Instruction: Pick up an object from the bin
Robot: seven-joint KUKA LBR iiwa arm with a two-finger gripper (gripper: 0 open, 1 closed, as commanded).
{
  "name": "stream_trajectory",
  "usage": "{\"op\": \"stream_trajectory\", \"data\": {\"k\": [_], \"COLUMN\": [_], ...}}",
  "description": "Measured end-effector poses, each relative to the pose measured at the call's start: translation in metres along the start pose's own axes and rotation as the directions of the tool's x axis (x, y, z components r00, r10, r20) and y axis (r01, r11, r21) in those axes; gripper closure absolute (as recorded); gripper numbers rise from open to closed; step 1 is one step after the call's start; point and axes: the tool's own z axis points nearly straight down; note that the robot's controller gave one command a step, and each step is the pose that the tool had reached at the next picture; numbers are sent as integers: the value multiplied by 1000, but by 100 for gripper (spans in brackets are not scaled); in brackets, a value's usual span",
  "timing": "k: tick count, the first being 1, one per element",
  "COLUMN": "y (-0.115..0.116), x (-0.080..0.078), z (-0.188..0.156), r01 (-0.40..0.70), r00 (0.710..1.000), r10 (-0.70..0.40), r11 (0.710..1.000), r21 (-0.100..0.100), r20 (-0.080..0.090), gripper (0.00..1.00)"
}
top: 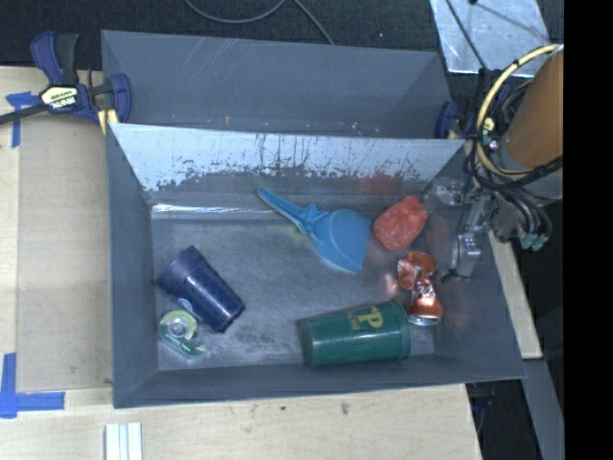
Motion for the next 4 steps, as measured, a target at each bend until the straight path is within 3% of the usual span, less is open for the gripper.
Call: {"op": "stream_trajectory", "data": {"k": [1,2,3,4], "y": [1,-16,-22,-31], "x": [-1,18,27,7], "z": [-5,69,98,66], "r01": [3,-20,-35,0], "r00": [1000,1000,999,1000], "r10": [-3,20,35,0], "r11": [1000,1000,999,1000], "r21": [1,2,0,5], "r20": [8,10,6,18], "gripper": [0,0,0,0]}}
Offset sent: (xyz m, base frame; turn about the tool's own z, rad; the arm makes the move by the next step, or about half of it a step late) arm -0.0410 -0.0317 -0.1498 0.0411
